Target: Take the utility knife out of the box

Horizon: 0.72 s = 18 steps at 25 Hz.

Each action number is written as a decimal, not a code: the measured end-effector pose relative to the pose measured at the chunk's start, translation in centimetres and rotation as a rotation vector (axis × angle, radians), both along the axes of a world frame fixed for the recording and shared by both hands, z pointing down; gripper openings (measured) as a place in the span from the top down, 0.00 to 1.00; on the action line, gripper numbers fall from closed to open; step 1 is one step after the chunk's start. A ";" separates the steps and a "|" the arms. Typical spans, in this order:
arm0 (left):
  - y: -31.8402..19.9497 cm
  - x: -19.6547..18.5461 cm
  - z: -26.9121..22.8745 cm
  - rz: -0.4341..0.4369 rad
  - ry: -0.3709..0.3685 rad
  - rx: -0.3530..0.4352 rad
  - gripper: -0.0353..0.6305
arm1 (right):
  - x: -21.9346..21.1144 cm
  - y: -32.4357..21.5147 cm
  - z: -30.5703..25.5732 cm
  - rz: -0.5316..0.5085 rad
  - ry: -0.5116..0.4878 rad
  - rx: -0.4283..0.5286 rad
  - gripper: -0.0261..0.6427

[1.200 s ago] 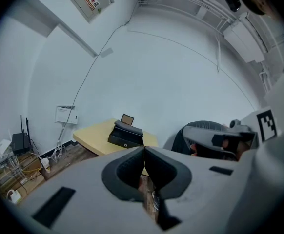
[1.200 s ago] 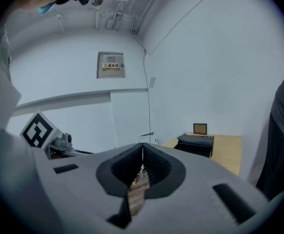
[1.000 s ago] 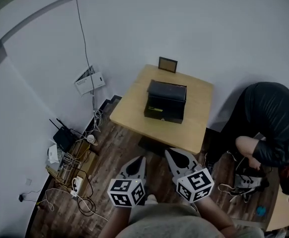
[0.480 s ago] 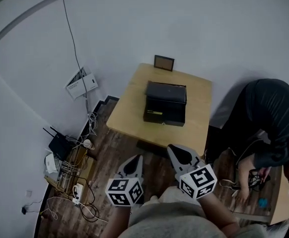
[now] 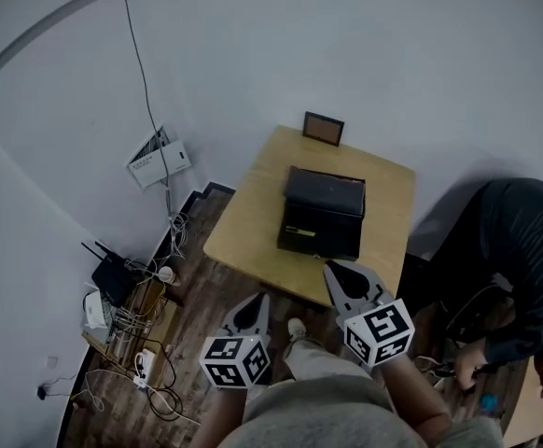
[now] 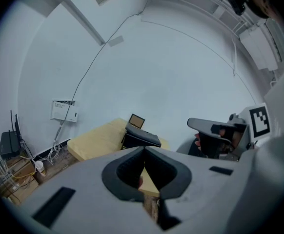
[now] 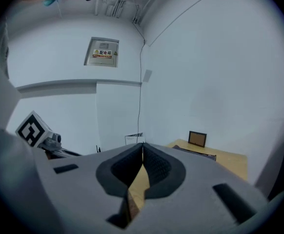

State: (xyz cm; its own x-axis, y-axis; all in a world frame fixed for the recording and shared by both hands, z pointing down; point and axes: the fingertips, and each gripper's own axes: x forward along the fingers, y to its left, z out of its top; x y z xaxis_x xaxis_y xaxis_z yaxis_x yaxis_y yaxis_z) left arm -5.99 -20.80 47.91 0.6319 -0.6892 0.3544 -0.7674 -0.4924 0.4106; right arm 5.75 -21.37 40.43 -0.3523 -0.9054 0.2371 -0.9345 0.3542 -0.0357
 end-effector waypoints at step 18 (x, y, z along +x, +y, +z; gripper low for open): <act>-13.0 3.6 0.7 -0.114 -0.021 -0.031 0.94 | 3.1 -14.8 3.9 -0.160 0.054 -0.090 0.96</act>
State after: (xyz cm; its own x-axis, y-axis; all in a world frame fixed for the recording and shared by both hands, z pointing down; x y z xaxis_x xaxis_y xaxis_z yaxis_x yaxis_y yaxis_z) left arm -2.40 -33.83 48.64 0.5425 -0.7445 0.3891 -0.8261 -0.3887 0.4080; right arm 8.85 -36.17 44.30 -0.4748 -0.8128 0.3374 -0.8677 0.4964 -0.0254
